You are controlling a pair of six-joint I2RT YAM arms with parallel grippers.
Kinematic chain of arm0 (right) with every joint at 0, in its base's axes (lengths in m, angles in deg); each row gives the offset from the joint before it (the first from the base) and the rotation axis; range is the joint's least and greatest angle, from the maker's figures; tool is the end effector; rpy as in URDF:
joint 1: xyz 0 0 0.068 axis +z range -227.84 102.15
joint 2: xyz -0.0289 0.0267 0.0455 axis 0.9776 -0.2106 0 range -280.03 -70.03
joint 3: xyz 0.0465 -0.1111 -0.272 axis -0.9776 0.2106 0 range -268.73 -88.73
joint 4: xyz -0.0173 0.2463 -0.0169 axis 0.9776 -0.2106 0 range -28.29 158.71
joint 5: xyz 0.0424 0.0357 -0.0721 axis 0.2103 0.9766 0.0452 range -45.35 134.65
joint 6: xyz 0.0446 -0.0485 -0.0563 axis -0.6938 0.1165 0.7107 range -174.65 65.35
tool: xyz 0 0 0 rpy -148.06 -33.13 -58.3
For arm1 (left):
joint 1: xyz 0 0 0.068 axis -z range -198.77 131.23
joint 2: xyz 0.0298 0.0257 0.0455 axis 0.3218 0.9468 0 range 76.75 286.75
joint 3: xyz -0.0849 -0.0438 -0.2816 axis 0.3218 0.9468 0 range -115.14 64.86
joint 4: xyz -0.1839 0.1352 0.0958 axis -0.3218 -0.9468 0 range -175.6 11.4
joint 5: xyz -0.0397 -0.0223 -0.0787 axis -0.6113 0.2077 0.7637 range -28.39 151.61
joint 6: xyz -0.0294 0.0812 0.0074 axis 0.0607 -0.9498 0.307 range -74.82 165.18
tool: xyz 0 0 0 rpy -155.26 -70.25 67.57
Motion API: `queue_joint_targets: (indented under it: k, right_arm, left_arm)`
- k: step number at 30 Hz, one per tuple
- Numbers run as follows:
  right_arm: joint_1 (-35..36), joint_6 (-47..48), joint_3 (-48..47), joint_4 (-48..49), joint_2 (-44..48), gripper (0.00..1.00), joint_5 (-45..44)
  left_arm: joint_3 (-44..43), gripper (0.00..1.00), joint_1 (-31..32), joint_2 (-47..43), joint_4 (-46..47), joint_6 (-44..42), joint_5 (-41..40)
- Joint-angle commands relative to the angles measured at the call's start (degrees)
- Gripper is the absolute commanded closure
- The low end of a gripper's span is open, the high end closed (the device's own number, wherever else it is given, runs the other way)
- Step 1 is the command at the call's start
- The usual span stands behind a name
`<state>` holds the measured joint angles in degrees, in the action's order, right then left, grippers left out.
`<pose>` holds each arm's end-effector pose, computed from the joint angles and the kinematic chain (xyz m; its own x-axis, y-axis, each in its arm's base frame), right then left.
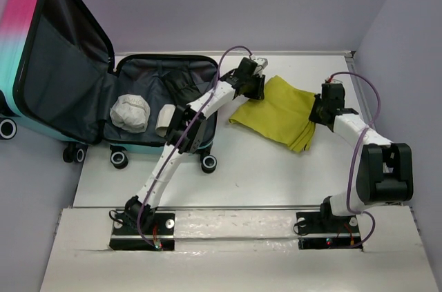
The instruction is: Pack the luggage
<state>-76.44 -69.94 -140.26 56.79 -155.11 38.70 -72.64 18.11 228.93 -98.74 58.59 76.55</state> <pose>0.3255 -0.0001 0.2176 -0.6748 0.2458 -0.6959 0.2345 0.9655 0.1136 0.4962 -0.3969 0.1638 -0.6180 0.1836 -0.7644 0.6229 0.7076 -0.3336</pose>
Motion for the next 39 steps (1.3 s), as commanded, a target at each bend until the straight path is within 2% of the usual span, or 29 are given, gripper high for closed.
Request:
queue_joint_targets:
  k: [1,2,7,14,16,19,21,23,25,27,28,29,32,34,35,36,37,38,39]
  right_arm:
    - [-0.09,-1.85,0.11,5.33,2.9,0.93,2.0]
    - [-0.09,-2.02,0.2,5.51,2.99,0.93,2.09]
    - [-0.09,-2.47,-0.33,5.59,5.27,0.93,2.35]
    - [-0.09,-2.55,-4.63,3.4,16.07,0.93,5.86]
    - [1.39,-3.16,-6.65,3.13,18.36,0.93,8.85]
    - [8.41,-3.78,-11.74,3.75,18.02,0.93,7.72]
    - [15.16,-3.96,-17.45,3.84,14.08,0.93,7.28]
    - [18.96,-4.66,-22.79,5.23,9.0,0.93,8.5]
    - [23.96,-5.28,-26.06,6.64,5.47,0.93,9.99]
    - [26.88,-6.15,-30.45,9.79,-0.05,0.93,11.14]
    - [29.59,-7.37,-32.04,10.94,-2.0,0.93,12.19]
    - [30.92,-8.08,-33.27,15.48,-4.2,0.93,13.07]
    - [35.15,-11.34,-39.24,20.88,-14.82,0.93,16.76]
    - [36.73,-11.69,-48.17,18.35,-25.1,0.93,16.95]
    - [37.34,-11.26,-50.92,17.12,-28.18,0.9,17.03]
    - [37.87,-10.82,-53.74,14.06,-31.08,0.66,17.64]
    - [37.88,-10.47,-56.64,12.21,-36.42,0.53,19.3]
    - [38.4,-9.16,-61.54,8.36,-38.56,0.31,20.27]
    - [38.4,-8.54,-63.85,6.23,-40.59,0.22,20.89]
  left_arm:
    - [4.76,0.83,0.82,-0.65,3.87,1.97,7.56]
    - [5.47,0.94,0.82,-1.26,4.66,2.23,7.91]
    - [9.68,0.94,0.91,-8.72,8.53,4.16,8.62]
    - [13.91,0.94,1.26,-28.85,12.23,5.23,3.61]
    - [16.18,0.94,1.0,-32.89,11.62,4.79,0.45]
    - [19.53,0.94,-0.32,-41.24,9.95,4.43,-4.03]
    - [24.1,0.94,-2.59,-47.66,8.46,4.43,-7.45]
    - [29.96,0.94,-5.14,-54.4,6.97,4.7,-9.65]
    - [34.2,0.94,-10.06,-58.64,5.65,4.96,-11.41]
    - [40.88,0.94,-13.49,-65.32,4.59,4.43,-15.53]
    - [45.77,0.94,-17.33,-67.61,4.58,3.82,-17.47]
    - [48.26,0.94,-19.55,-71.46,5.11,3.64,-18.36]
    - [54.68,0.94,-29.39,-74.91,5.64,2.94,-21.79]
    - [55.92,0.91,-33.44,-74.14,5.2,1.98,-24.42]
    - [55.49,0.79,-36.15,-72.22,3.37,1.19,-24.95]
    - [54.79,0.56,-36.53,-71.33,2.05,-0.04,-26.96]
    - [53.65,0.5,-38.19,-70.71,0.47,-0.48,-28.72]
    - [53.03,0.34,-38.29,-71.92,-0.16,-0.84,-29.87]
    - [53.46,0.25,-38.2,-73.33,0.71,-1.28,-30.23]
